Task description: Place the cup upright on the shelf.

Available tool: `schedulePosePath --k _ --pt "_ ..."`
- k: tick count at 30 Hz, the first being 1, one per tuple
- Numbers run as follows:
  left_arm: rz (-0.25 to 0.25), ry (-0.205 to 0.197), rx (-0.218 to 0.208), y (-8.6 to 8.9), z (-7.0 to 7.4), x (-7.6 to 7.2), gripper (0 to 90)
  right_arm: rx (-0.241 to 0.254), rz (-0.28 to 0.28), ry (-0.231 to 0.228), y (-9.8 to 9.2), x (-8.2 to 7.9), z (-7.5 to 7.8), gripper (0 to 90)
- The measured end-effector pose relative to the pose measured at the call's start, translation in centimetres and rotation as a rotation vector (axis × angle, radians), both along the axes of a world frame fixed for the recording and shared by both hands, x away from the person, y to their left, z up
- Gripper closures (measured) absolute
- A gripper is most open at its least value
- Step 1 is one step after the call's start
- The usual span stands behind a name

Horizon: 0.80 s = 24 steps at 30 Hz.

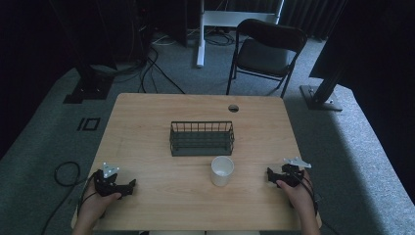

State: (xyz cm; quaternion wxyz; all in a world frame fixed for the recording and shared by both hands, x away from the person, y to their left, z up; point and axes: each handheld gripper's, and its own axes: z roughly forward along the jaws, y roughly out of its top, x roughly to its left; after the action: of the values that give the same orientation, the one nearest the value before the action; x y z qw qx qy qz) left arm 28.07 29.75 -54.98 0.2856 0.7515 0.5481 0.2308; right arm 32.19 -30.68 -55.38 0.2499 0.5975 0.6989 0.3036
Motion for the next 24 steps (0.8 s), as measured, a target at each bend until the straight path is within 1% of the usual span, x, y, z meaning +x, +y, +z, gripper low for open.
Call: schedulePosePath --k 3,7,8,10,11,13,15,17,18,19,20,21,22,24 --pt "0.000 -0.003 0.012 -0.2 0.1 0.1 1.9 0.000 0.000 0.000 0.0 0.0 0.0 11.8" --pt "-0.015 -0.006 0.034 -0.7 0.2 0.2 2.0 0.000 0.000 0.000 0.0 0.0 0.0 11.8" --pt "-0.027 -0.004 0.041 -1.0 0.2 0.2 2.0 0.000 0.000 0.000 0.0 0.0 0.0 11.8" --pt "-0.020 -0.005 0.043 -1.1 0.2 0.3 2.0 0.000 0.000 0.000 0.0 0.0 0.0 11.8" --pt "-0.023 -0.002 0.035 -1.3 0.2 0.3 2.0 0.000 0.000 0.000 0.0 0.0 0.0 11.8" --pt "-0.025 0.002 0.036 -1.4 0.2 0.4 1.9 0.000 0.000 0.000 0.0 0.0 0.0 11.7" --pt "-0.029 0.000 0.047 -1.6 0.3 0.4 2.0 0.000 0.000 0.000 0.0 0.0 0.0 11.8" --pt "-0.040 -0.003 0.027 -1.8 0.4 0.4 2.0 0.000 0.000 0.000 0.0 0.0 0.0 11.7" --pt "-0.057 -0.005 0.021 -2.1 0.6 0.4 1.9 0.000 0.000 0.000 0.0 0.0 0.0 11.8" --pt "-0.057 -0.005 0.021 -2.1 0.6 0.4 1.9 0.000 0.000 0.000 0.0 0.0 0.0 11.8" --pt "-0.073 -0.009 0.007 -2.4 0.8 0.4 1.9 0.000 0.000 0.000 0.0 0.0 0.0 11.7" --pt "-0.073 -0.009 0.007 -2.4 0.8 0.4 1.9 0.000 0.000 0.000 0.0 0.0 0.0 11.7" --pt "-0.083 -0.009 0.006 -2.5 0.9 0.4 1.9 -0.001 0.000 0.000 0.0 0.0 0.0 11.8" --pt "-0.097 -0.020 0.001 -3.0 1.2 0.5 1.9 -0.001 0.000 0.000 0.0 0.0 0.0 11.7"
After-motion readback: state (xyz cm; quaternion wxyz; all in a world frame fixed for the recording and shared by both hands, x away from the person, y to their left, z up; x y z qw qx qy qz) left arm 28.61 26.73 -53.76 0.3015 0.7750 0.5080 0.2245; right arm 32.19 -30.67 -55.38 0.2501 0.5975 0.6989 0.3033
